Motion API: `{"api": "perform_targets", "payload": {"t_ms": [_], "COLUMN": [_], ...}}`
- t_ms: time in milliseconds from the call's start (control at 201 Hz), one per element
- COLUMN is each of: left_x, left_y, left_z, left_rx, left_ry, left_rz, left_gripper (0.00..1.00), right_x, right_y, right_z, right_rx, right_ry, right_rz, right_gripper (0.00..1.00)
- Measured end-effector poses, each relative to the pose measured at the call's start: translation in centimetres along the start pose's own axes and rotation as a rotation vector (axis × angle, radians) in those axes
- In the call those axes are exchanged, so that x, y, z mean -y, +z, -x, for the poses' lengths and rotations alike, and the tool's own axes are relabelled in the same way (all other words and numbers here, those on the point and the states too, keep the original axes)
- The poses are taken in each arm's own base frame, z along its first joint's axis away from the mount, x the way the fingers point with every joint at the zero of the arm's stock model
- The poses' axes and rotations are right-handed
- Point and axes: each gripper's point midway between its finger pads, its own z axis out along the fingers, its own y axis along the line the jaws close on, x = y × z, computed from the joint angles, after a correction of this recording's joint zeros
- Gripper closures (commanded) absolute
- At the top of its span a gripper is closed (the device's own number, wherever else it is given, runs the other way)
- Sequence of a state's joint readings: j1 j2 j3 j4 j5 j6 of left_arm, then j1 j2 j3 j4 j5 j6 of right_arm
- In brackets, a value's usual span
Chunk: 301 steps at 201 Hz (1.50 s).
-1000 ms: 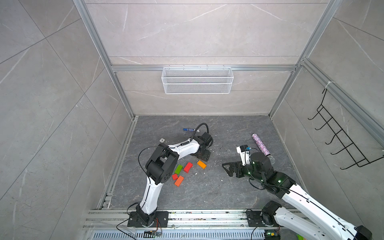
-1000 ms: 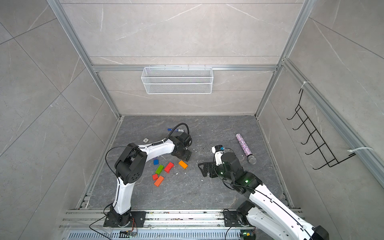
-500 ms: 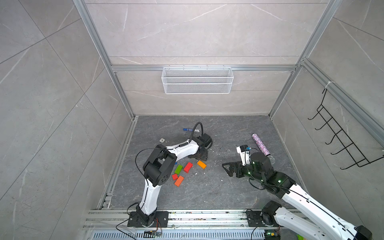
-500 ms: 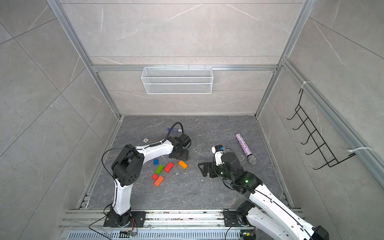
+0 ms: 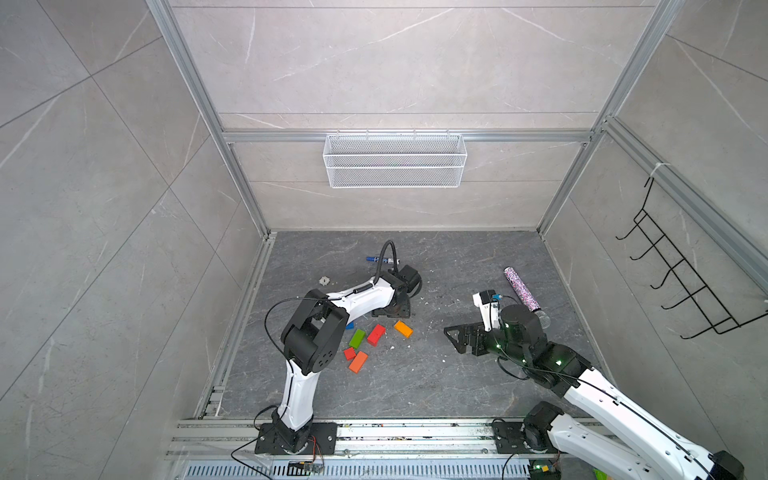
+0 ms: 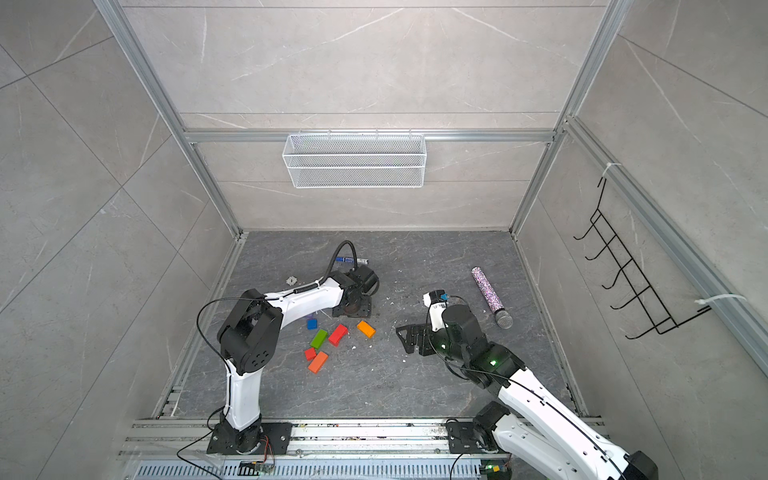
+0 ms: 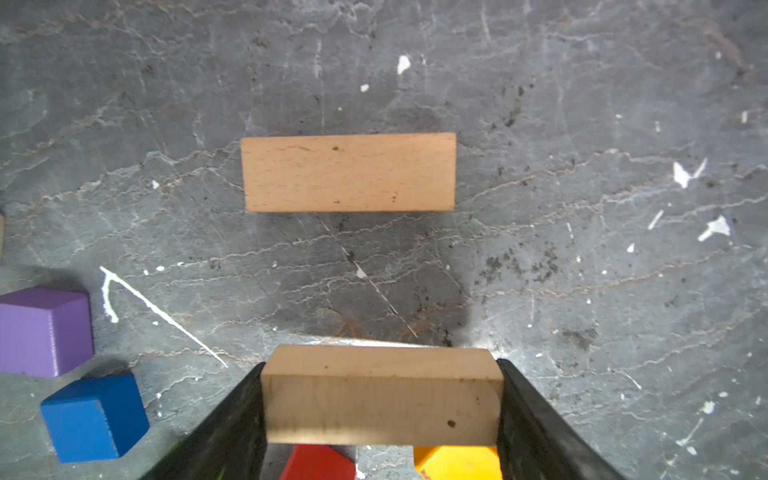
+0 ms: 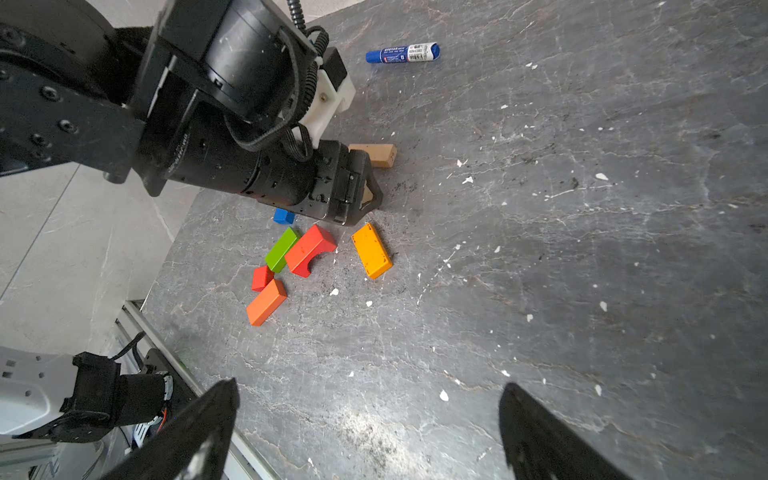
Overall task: Build the wood block tower
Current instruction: 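Carry the held block over another wooden block with the left gripper, then lower the held wooden block onto the other wooden block with the left gripper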
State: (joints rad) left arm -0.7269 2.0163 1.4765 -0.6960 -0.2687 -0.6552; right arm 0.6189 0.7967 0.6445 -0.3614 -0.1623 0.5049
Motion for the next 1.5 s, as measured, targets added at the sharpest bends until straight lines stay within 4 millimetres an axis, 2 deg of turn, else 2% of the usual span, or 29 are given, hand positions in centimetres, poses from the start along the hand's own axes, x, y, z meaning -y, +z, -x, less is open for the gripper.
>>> {"api": "perform_targets", "payload": {"t_ms": [413, 792, 1498], "left_x": [-1.7, -1.6, -0.8], "left_y": [0.6, 2.4, 2.8], "left_z": [1.2, 0.6, 1.8], "left_rx": [-0.009, -0.049, -0.039], "left_ry": [-0.057, -0.051, -0.030], "left_rz": [-0.003, -0.010, -0.026], "left_gripper": [0.42, 0.41, 0.40], "right_x": [0.1, 0.3, 0.3], "right_y": [0.2, 0.6, 0.7], "right_z": [-0.1, -0.4, -0.3], "right_rx": [-0.008, -0.025, -0.022], "right_ry": [0.001, 0.005, 0.004], "right_rz": [-0.004, -0.013, -0.012], "right_gripper": [0.01, 0.01, 0.01]}}
